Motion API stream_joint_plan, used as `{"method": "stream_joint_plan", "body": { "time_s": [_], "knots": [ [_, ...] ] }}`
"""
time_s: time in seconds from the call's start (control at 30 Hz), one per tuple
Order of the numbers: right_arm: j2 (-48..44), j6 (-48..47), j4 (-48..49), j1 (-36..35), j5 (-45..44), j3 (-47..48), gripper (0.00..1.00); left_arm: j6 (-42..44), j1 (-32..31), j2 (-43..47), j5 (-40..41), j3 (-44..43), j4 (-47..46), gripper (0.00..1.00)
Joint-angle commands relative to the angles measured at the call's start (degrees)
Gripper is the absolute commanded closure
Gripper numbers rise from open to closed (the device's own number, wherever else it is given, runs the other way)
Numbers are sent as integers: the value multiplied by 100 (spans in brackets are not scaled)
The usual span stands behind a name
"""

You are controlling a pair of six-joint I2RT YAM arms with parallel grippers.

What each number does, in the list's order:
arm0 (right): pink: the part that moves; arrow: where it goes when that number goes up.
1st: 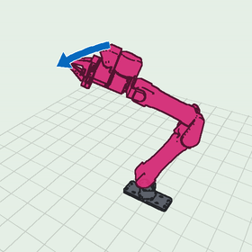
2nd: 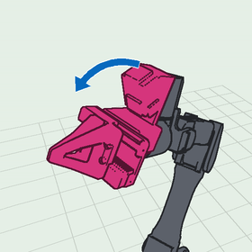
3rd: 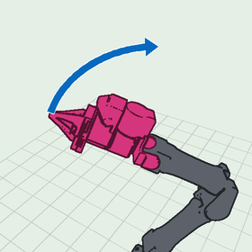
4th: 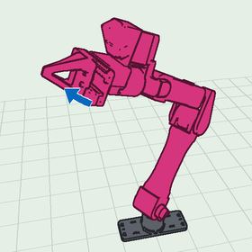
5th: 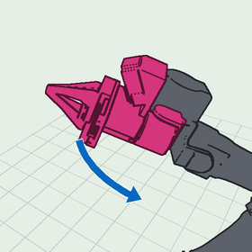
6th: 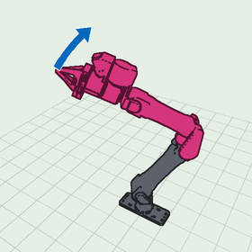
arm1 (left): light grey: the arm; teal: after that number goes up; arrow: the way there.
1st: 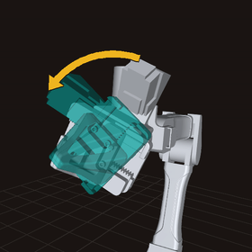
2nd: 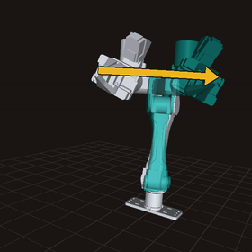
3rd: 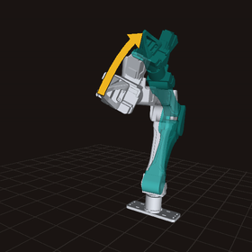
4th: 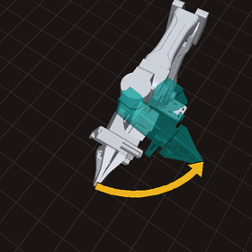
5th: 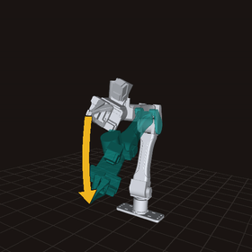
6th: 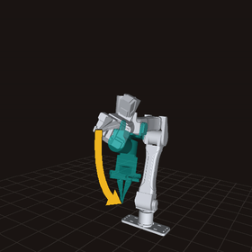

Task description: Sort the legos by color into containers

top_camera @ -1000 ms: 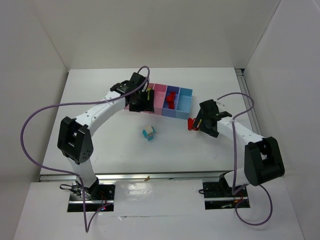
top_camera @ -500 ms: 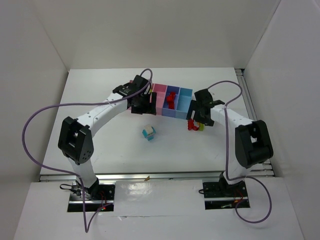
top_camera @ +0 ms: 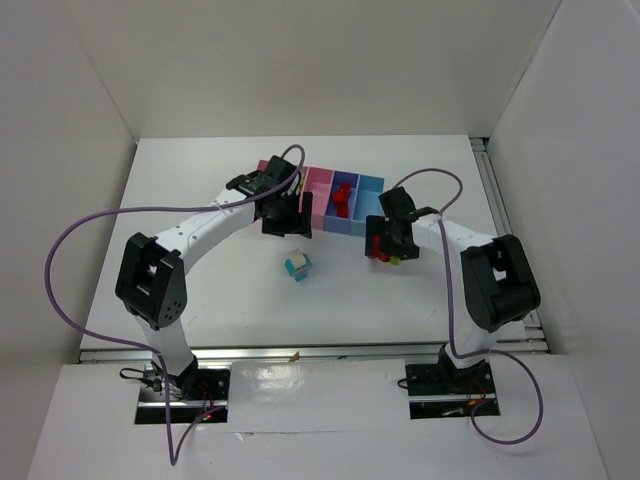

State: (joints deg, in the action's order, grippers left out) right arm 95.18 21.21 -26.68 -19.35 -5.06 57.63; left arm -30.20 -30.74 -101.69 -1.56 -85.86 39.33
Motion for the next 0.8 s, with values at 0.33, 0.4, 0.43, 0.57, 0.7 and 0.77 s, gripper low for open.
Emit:
{"method": "stream_joint_plan", "body": {
  "time_s": [0.33,0.4,0.43,0.57,0.7,0.77],
  "knots": [
    [-939,-293,-118,-367,515,-287,1,127,-28,166,-494,-247,-31,16],
    [-1184,-240,-223,-420,515,-287,1,285,-89,272,-494,-115,83,13],
    [-1273,-162,-294,-420,515,-339,1,443,-90,377,-494,-115,83,10],
    [-1537,102,-347,-420,436,-340,1,1198,-423,431,-66,104,373,2],
    [-1669,330,-478,-420,59,-217,0,1551,-687,369,112,280,426,8],
    [-1669,383,-540,-420,-91,-138,0,1674,-757,308,235,281,426,9]
  ]
}}
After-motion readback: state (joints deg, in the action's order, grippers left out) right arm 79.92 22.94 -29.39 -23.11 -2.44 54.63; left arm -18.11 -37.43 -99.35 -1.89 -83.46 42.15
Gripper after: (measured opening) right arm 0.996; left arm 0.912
